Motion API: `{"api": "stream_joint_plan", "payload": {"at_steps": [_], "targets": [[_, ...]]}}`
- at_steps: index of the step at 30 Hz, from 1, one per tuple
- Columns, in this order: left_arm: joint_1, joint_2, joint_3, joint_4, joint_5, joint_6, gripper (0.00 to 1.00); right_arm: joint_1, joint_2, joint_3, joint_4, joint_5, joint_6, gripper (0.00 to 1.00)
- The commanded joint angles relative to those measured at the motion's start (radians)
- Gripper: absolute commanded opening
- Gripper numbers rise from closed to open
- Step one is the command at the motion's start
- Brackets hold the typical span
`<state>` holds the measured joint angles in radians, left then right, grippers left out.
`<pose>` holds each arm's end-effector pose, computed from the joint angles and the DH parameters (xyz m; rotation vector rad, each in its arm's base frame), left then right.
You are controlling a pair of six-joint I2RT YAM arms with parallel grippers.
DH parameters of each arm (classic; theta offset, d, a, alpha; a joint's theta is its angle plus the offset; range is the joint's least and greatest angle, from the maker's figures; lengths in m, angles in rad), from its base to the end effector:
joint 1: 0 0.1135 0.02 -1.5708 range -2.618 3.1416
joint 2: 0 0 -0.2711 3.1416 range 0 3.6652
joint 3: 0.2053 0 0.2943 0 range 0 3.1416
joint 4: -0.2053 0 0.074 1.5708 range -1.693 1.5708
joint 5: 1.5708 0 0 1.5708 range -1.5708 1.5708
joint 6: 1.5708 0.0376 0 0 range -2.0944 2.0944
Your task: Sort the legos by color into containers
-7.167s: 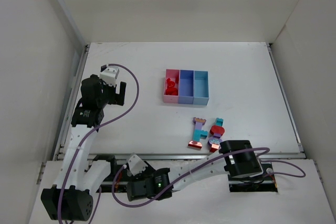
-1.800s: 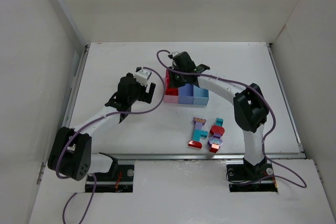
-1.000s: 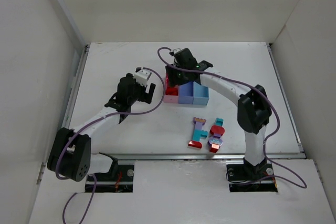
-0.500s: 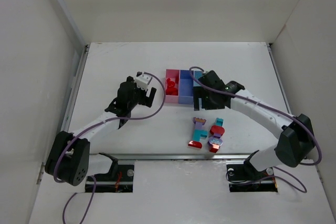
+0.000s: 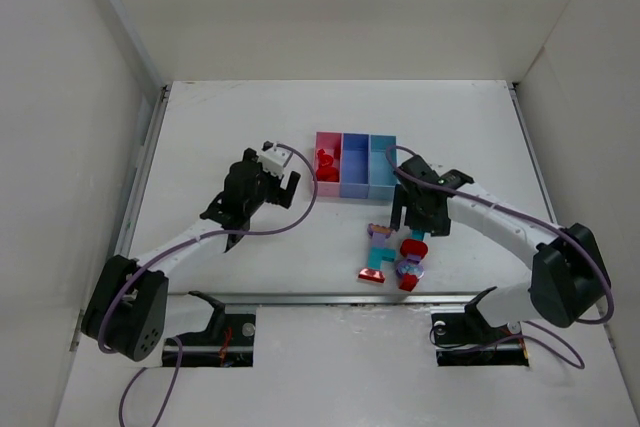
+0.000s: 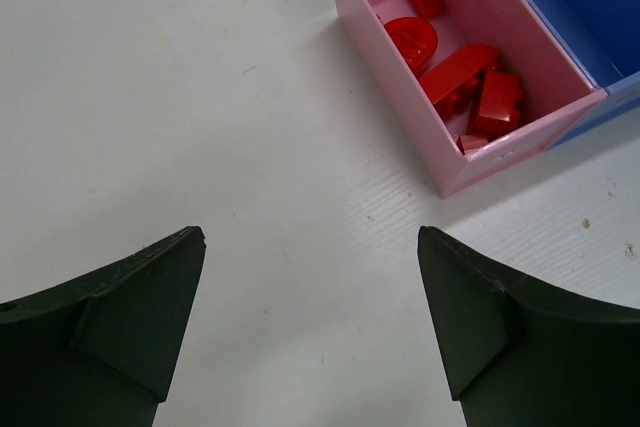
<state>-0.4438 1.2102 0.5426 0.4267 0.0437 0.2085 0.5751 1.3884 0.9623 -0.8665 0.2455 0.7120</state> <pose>0.2667 -0.1286 0.2093 0.6113 1.7103 -0.2065 0.2469 0.1492 0.2094 0.2375 2.7634 -0.0407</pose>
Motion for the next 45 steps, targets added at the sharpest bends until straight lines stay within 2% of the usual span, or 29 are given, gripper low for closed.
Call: {"api": "stream_joint_plan", "payload": {"at_steps": [1,8,15,25,26,28,29,32,33,34,37,40,44,45], "targets": [[-0.004,-0.034,-0.010,0.050,-0.011,0.019,0.85,-0.014,0.001,-0.017,0.039,0.020,0.033,0.90],[-0.004,-0.043,-0.020,0.050,-0.011,0.019,0.87,-0.044,0.037,-0.037,0.113,0.009,0.033,0.81],[-0.004,-0.052,-0.020,0.050,-0.021,0.028,0.87,-0.064,0.069,-0.037,0.146,-0.032,0.006,0.54],[-0.004,-0.043,-0.020,0.060,-0.030,0.038,0.87,-0.064,0.060,-0.057,0.133,-0.051,-0.003,0.54],[-0.004,-0.043,-0.020,0.060,-0.030,0.038,0.87,-0.064,0.060,-0.057,0.124,-0.061,-0.012,0.46],[-0.004,-0.034,-0.010,0.060,-0.030,0.048,0.87,-0.064,0.070,-0.057,0.124,-0.071,-0.023,0.39],[-0.004,-0.034,-0.010,0.060,-0.030,0.048,0.87,-0.064,0.070,-0.057,0.124,-0.071,-0.023,0.29],[-0.004,-0.034,-0.010,0.060,-0.030,0.057,0.87,-0.064,0.070,-0.057,0.124,-0.071,-0.032,0.13],[-0.004,-0.034,-0.010,0.060,-0.030,0.057,0.87,-0.064,0.070,-0.057,0.124,-0.071,-0.032,0.03],[-0.004,-0.034,-0.001,0.060,-0.030,0.057,0.87,-0.064,0.058,-0.045,0.115,-0.060,-0.032,0.00],[-0.004,-0.034,0.008,0.060,-0.030,0.057,0.88,-0.064,0.019,-0.014,0.104,-0.060,-0.078,0.00],[-0.004,-0.034,0.040,0.049,0.031,0.116,0.88,-0.055,-0.064,0.044,0.069,-0.051,-0.112,0.00],[-0.004,-0.011,0.157,-0.046,0.192,0.230,0.89,-0.011,-0.205,0.139,0.060,-0.022,-0.166,0.00],[-0.004,0.003,0.219,-0.105,0.270,0.245,0.89,-0.001,-0.231,0.157,0.072,-0.022,-0.184,0.00]]}}
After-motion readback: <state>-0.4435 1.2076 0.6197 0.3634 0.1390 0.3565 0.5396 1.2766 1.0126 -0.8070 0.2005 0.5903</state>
